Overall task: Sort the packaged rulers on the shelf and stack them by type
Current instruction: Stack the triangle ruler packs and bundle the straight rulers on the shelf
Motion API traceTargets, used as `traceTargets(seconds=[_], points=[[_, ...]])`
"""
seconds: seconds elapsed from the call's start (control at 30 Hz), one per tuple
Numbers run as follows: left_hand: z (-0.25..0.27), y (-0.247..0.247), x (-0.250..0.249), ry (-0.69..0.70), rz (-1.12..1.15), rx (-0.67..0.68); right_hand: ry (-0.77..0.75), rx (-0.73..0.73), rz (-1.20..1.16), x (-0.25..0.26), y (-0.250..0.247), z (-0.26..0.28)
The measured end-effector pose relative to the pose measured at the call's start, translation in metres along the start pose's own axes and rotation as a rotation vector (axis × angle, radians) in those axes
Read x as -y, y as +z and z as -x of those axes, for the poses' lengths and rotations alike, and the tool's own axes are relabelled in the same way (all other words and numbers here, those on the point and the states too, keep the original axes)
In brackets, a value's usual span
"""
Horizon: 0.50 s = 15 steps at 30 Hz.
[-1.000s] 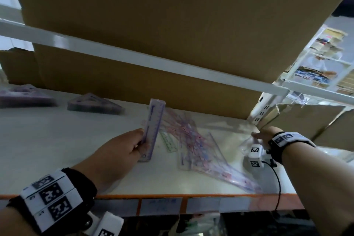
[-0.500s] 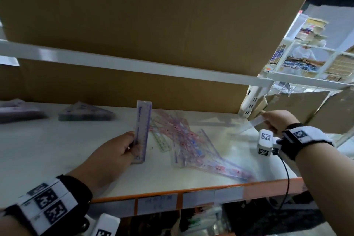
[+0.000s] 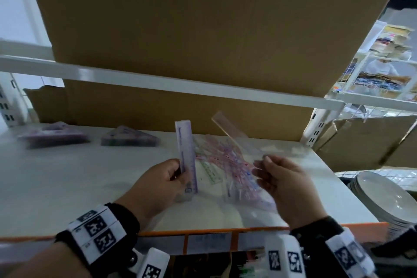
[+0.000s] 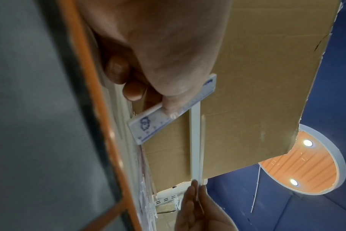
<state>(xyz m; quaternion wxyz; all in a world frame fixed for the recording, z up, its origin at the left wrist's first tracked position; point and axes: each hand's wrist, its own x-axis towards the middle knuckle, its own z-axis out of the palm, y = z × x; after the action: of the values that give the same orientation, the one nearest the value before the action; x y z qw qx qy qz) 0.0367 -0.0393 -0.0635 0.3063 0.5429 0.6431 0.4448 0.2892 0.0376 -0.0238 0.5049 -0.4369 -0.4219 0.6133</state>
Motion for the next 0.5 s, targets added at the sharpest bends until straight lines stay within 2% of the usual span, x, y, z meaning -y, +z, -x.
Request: traceTargets(seconds=[0.17,0.37,0.5], points=[[0.001,-0.006,-0.002,-0.065,0.029,0.003,-0.007,0.126,0.103,-0.048,0.051,0.015],[0.004,-0.010,-0.005,-0.028,-0.004,0.032,-0.344,0.178,0.823,-0.063,0.062,0.016],[0.004,-0.008,-0.004,-0.004,-0.037,0.023,-0.486,0.199,1.002,-0.068,0.065,0.019]])
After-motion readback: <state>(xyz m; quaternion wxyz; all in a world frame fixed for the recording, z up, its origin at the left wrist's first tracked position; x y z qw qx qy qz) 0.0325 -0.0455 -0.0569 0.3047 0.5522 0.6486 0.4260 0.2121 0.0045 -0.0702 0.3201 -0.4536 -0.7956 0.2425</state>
